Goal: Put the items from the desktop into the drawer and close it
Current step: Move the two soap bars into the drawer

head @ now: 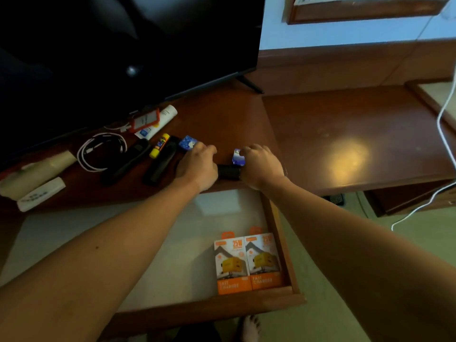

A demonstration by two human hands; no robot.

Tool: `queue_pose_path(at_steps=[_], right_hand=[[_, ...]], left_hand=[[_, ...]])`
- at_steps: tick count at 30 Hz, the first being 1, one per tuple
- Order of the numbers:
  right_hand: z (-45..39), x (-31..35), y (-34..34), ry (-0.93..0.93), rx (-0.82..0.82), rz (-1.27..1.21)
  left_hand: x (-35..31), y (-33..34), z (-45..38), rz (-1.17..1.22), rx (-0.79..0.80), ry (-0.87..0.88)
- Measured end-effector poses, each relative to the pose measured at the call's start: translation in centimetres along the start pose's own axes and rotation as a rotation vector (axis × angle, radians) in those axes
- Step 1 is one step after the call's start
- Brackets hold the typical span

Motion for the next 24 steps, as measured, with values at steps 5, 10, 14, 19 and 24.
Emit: queue_pose_path(at_steps=[5, 10, 14, 19, 24], right_hand=[[-3.0, -1.8, 1.4, -0.007, 0.14, 0.102], [-4.3, -2.2, 2.1, -0.044, 0.262, 0.12], [-5.1, -2.0, 2.8, -0.065, 0.362, 0.123], [-5.4, -2.5, 3.1, -0.049, 0.35, 0.109], [-5.4, -2.5, 2.7, -0.035, 0.309, 0.08]], left_hand=[[1.9, -0.5, -5.3, -0.155, 0.096, 0.151], [2.4, 0.3, -8.1, -0.438, 0.324, 0.328], [2.4, 0.6, -8.7, -0.494, 0.418, 0.334], [2.5, 0.9, -9.2, -0.483, 0.448, 0.346], [2.3, 1.0, -9.1, -0.429, 0.404, 0.298]])
Point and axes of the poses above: each hand's wrist, its own z-axis away from the middle knuckle, its own y-axis out of the palm, x = y × z, the point moved 6 cm from there along -z, towards the middle knuckle, and after that the axes turned 13 degrees about -x, right-handed, at the moved point
